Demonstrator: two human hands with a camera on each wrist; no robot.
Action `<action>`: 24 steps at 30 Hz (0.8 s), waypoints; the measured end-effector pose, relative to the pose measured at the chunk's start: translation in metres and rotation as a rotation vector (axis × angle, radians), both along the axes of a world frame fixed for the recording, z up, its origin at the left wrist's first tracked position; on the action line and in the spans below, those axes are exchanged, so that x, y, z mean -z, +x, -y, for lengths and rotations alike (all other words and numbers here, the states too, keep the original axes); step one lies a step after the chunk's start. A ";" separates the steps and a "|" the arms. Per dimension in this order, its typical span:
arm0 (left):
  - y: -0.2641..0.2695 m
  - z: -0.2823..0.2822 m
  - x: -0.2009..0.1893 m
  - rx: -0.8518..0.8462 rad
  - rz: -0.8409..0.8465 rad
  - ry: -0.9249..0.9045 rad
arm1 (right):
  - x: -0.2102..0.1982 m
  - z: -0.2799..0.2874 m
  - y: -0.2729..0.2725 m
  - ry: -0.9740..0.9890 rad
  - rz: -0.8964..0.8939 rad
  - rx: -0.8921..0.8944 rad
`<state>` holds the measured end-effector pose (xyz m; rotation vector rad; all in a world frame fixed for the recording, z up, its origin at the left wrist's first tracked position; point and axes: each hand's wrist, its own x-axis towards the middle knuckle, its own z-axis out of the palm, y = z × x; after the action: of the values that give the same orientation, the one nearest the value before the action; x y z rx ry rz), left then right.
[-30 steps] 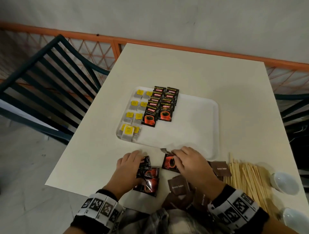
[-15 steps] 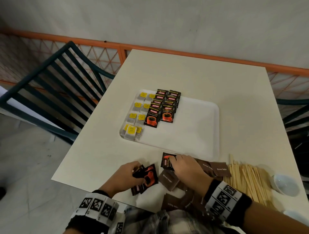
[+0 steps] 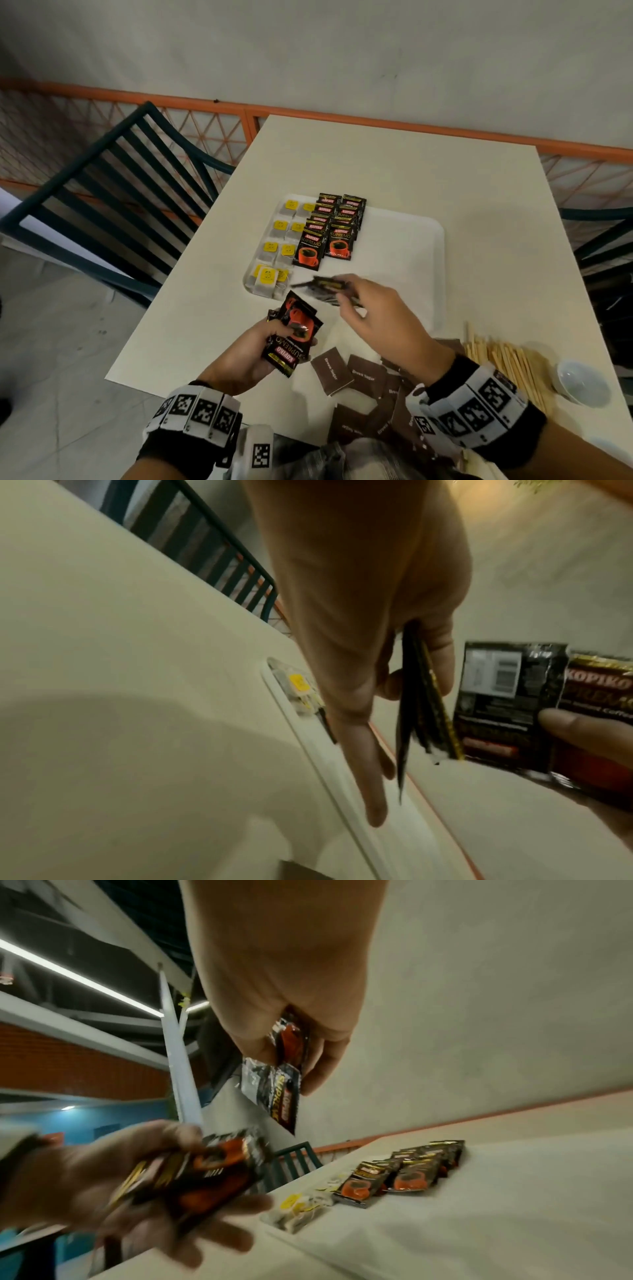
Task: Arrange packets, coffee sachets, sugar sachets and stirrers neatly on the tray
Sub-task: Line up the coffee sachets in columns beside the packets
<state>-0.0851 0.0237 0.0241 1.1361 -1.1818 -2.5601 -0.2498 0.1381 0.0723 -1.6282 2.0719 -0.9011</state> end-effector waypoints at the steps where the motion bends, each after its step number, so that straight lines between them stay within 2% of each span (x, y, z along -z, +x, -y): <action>1: -0.005 -0.001 -0.003 -0.011 -0.035 0.048 | 0.001 0.000 0.005 -0.003 -0.014 -0.060; 5: -0.017 0.000 -0.006 -0.071 -0.172 0.204 | 0.008 -0.005 0.013 0.031 -0.189 -0.298; 9: -0.020 0.008 -0.008 -0.095 -0.242 0.314 | 0.016 -0.006 0.007 0.046 -0.244 -0.392; 11: -0.021 0.014 -0.009 -0.068 -0.262 0.293 | 0.019 -0.004 0.005 0.073 -0.290 -0.400; 13: -0.022 0.019 -0.012 -0.008 -0.263 0.256 | 0.018 -0.003 0.005 0.075 -0.258 -0.376; 17: -0.020 0.033 -0.018 0.038 -0.236 0.219 | 0.009 -0.004 0.005 0.089 0.118 -0.201; 19: -0.017 0.041 -0.022 0.001 -0.228 0.199 | 0.005 -0.002 0.005 0.027 0.310 -0.004; 22: -0.014 0.053 -0.028 -0.012 -0.236 0.151 | 0.001 0.003 0.001 -0.032 0.727 0.299; 24: -0.013 0.059 -0.032 -0.002 -0.231 0.116 | 0.002 0.006 -0.005 -0.010 0.805 0.418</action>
<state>-0.0982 -0.0355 0.0561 0.8307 -0.9909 -2.6991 -0.2549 0.1319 0.0703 -0.6306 1.7999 -1.4043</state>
